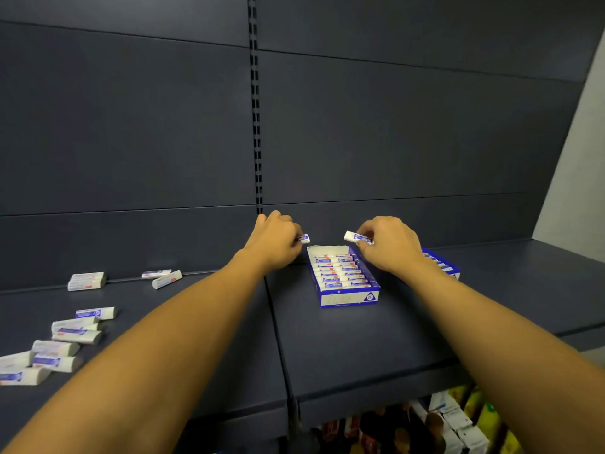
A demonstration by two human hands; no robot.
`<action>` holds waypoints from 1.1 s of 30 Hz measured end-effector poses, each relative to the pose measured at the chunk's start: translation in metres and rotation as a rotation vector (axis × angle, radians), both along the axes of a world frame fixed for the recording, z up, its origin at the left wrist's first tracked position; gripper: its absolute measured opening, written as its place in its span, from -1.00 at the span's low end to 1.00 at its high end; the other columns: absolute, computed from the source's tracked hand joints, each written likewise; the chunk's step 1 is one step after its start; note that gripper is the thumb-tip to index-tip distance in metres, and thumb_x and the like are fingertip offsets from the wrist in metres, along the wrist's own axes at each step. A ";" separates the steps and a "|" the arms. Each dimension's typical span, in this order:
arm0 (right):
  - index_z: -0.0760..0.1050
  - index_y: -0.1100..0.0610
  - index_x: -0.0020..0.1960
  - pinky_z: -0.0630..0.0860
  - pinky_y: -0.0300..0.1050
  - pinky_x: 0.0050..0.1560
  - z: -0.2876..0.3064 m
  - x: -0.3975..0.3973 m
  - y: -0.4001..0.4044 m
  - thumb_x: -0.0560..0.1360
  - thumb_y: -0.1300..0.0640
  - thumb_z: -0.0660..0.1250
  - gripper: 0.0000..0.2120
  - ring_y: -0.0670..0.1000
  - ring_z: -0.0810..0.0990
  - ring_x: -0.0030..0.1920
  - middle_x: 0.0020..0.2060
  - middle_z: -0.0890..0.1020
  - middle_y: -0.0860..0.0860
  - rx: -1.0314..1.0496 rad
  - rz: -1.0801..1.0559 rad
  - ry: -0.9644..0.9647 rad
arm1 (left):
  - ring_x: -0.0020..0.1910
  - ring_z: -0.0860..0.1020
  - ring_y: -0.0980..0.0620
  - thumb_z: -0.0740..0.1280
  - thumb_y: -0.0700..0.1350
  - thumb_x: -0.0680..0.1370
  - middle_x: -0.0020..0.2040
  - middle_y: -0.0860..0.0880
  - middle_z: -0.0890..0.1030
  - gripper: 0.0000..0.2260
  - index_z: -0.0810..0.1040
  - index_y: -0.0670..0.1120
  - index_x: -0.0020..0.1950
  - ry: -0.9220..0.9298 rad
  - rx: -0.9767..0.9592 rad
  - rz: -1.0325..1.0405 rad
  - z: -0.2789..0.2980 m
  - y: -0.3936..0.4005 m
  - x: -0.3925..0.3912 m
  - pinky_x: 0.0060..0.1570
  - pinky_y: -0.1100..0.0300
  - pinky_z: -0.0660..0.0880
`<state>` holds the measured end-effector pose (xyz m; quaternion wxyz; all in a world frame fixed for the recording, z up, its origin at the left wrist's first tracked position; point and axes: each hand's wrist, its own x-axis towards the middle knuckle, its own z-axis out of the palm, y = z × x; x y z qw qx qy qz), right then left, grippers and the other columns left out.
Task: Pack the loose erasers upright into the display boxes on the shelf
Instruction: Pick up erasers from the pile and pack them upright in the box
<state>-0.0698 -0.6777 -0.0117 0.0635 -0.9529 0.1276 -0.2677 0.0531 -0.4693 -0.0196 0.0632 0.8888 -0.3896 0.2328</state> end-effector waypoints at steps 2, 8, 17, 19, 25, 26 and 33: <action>0.61 0.01 0.17 0.45 -0.14 -0.15 -0.008 0.013 -0.008 0.54 0.01 0.40 -0.78 -0.05 0.56 -0.02 0.08 0.65 -0.03 0.036 0.002 0.014 | 0.14 0.41 -0.04 0.23 0.03 0.64 0.10 0.01 0.58 -0.74 0.61 0.03 0.24 0.006 0.003 -0.001 -0.005 -0.008 0.009 0.14 0.04 0.26; 0.61 0.04 0.18 0.52 -0.14 -0.10 -0.034 0.046 -0.029 0.54 0.01 0.41 -0.76 -0.03 0.60 0.02 0.10 0.64 -0.02 0.137 0.028 0.040 | 0.15 0.42 -0.02 0.22 0.02 0.62 0.12 0.02 0.59 -0.72 0.60 0.02 0.25 0.023 -0.020 0.013 -0.018 -0.035 0.025 0.14 0.05 0.26; 0.58 0.04 0.23 0.56 -0.14 0.03 -0.062 0.070 -0.043 0.55 0.00 0.39 -0.72 -0.02 0.59 0.07 0.13 0.60 -0.02 0.152 0.086 0.018 | 0.19 0.40 0.01 0.23 0.08 0.62 0.18 0.01 0.56 -0.67 0.55 -0.01 0.33 -0.027 0.025 0.074 -0.042 -0.067 0.022 0.18 0.07 0.27; 0.57 0.04 0.25 0.56 -0.15 0.03 -0.064 0.070 -0.042 0.56 0.00 0.38 -0.72 -0.02 0.58 0.08 0.15 0.59 -0.03 0.111 0.109 0.011 | 0.20 0.40 0.01 0.22 0.09 0.63 0.20 0.01 0.55 -0.65 0.54 -0.02 0.34 -0.025 0.016 0.106 -0.046 -0.067 0.018 0.18 0.08 0.27; 0.55 0.03 0.26 0.52 -0.18 0.03 -0.067 0.064 -0.037 0.56 -0.01 0.37 -0.71 -0.03 0.55 0.11 0.16 0.57 -0.03 0.020 0.158 0.027 | 0.22 0.40 0.01 0.26 0.14 0.62 0.23 0.01 0.56 -0.62 0.54 -0.02 0.35 -0.060 0.044 0.156 -0.047 -0.067 0.001 0.19 0.10 0.28; 0.55 0.02 0.26 0.51 -0.19 0.02 -0.068 0.062 -0.036 0.56 -0.02 0.37 -0.70 -0.03 0.55 0.11 0.16 0.57 -0.03 0.011 0.165 0.026 | 0.23 0.40 0.01 0.26 0.14 0.62 0.23 0.01 0.55 -0.61 0.53 -0.02 0.36 -0.067 0.059 0.150 -0.046 -0.066 -0.003 0.19 0.10 0.27; 0.55 0.00 0.24 0.49 -0.21 -0.02 -0.064 0.051 -0.035 0.56 -0.04 0.34 -0.72 -0.06 0.54 0.10 0.12 0.59 -0.06 -0.036 0.237 0.015 | 0.14 0.40 0.05 0.26 0.16 0.59 0.11 0.07 0.59 -0.65 0.57 0.03 0.29 -0.054 0.031 0.100 -0.041 -0.051 -0.013 0.05 0.12 0.17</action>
